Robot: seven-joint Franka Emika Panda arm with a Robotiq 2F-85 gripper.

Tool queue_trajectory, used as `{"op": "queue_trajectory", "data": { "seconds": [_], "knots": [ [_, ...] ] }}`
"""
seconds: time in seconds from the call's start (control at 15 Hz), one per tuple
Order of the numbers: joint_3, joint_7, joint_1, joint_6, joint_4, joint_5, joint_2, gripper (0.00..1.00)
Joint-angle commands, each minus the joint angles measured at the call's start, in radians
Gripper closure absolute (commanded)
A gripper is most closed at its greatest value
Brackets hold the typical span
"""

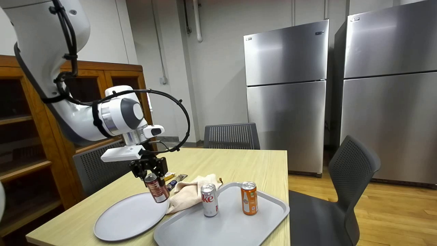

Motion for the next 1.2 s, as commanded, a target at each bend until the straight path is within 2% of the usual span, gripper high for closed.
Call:
{"op": "queue_trajectory", "data": {
  "seconds": [0.0,0.67,1.13],
  "knots": [
    [-0.004,-0.029,-0.045,-0.021,-0.060,-0.010,-0.078,0.62],
    [-0.051,-0.147,-0.179,-0.002,-0.197,-0.004,-0.179,0.62],
    [-0.103,-0.167,-0.272,0.035,-0.212,-0.029,-0.146,0.62]
  ]
}}
